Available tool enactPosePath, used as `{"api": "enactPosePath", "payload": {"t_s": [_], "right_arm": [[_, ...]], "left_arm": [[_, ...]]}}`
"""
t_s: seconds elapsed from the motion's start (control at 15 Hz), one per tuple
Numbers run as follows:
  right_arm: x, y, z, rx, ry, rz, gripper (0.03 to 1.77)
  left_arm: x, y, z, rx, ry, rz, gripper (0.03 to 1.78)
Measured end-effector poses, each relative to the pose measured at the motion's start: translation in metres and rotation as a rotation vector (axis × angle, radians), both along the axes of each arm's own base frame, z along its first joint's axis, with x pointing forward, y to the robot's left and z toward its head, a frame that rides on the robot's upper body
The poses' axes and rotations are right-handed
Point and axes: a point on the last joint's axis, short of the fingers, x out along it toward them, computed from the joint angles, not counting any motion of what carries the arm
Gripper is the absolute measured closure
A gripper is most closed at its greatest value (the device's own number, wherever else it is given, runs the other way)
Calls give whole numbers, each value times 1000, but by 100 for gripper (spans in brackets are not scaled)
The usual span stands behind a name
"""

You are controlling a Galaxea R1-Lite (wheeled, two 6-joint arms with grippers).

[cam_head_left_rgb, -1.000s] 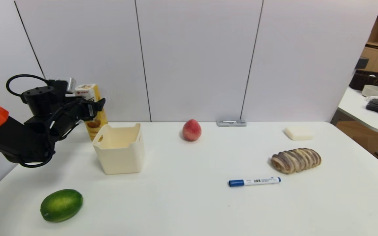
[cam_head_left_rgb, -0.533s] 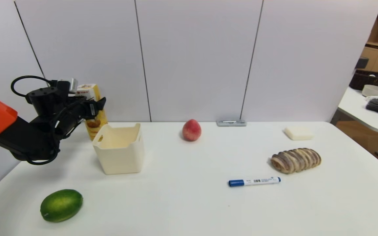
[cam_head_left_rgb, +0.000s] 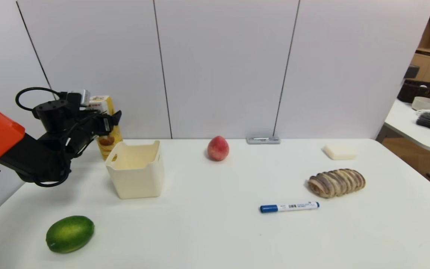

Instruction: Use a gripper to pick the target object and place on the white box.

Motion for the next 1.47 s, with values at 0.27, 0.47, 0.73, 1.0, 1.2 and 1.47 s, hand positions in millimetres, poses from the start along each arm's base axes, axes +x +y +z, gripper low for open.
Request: {"api": "enactPosePath", "payload": {"t_s": [0.27, 0.47, 0.73, 1.0, 1.2, 1.47], "right_arm": [[0, 0, 0, 0, 0, -1, 10], [0, 0, 0, 0, 0, -1, 10], [0, 0, 0, 0, 0, 0, 10], [0, 0, 0, 0, 0, 0, 10], [0, 0, 0, 0, 0, 0, 10], [0, 0, 0, 0, 0, 0, 10]], "left_arm": [[1, 0, -2, 2, 3, 0, 43], [1, 0, -2, 1, 4, -1, 82], [1, 0, -1, -3, 2, -1, 92], [-7, -1, 16, 10, -29, -6, 92], [-24, -2, 50, 32, -57, -8, 93], [-62, -11, 103, 42, -85, -27, 93]]}}
